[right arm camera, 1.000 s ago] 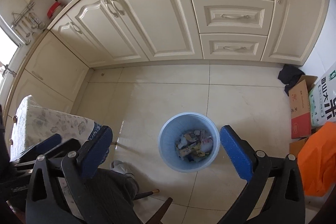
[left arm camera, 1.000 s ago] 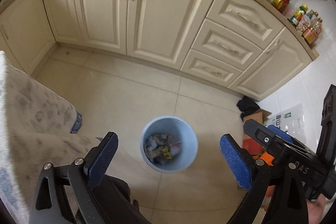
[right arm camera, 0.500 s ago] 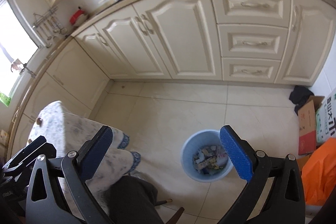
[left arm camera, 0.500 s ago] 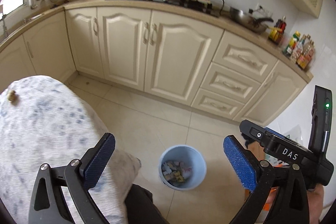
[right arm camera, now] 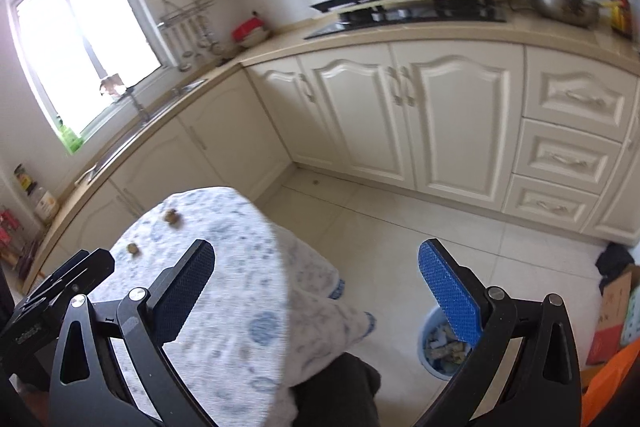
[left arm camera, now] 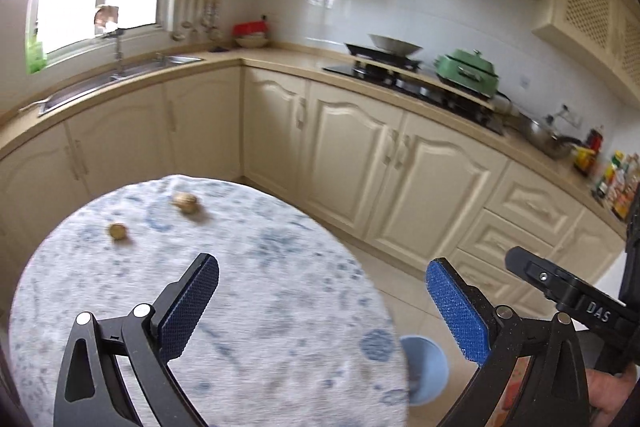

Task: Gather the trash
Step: 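Return both tools to the table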

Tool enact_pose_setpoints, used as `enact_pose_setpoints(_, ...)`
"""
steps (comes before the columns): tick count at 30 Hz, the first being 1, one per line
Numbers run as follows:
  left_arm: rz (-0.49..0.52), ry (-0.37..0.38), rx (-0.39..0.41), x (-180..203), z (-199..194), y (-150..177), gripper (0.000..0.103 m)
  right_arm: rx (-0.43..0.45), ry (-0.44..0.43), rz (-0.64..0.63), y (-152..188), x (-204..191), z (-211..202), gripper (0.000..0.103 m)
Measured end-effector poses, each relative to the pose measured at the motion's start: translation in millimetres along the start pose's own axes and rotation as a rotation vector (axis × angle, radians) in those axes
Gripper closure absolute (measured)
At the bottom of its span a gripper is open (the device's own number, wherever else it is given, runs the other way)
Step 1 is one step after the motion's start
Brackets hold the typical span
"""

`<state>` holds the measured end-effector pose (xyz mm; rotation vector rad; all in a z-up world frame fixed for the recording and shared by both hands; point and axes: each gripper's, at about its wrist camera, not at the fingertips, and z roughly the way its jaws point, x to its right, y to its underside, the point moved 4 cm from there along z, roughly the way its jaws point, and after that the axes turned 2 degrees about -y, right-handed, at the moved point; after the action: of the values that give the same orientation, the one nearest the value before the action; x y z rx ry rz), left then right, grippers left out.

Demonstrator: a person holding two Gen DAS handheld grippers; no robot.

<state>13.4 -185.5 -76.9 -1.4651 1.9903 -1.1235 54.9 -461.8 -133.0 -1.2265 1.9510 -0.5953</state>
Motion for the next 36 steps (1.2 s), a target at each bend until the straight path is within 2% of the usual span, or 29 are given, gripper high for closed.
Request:
enact_pose_setpoints(6,-0.061,-0.092,0.05,-51,-59,12,0.001,0.003,-0.068,-0.105,4,-69,2,0.0)
enact_pose_setpoints(13,-0.134,-0.175,0.101,-98,-110,26,0.001,0.016,-0.133,-0.245,10,-143,1,0.0)
enact_pose_setpoints(21,-0.168,-0.254,0.131,-124,-118,30,0.001,0.005,-0.197,-0.356,16,-208,24,0.0)
enact_pose_setpoints(25,-0.175,-0.283,0.11,-132,-84,25,0.001,-0.029,-0.218,-0.396,19,-229,50,0.0)
enact_pose_setpoints(29,-0.19,-0.294,0.058,-158,-31,4,0.001,-0.079,-0.228,-0.417,21,-243,91,0.0)
enact_pose_setpoints(36,-0.208,-0.306,-0.049,-210,70,-25,0.001,-0.18,-0.224,-0.421,19,-254,186,0.0)
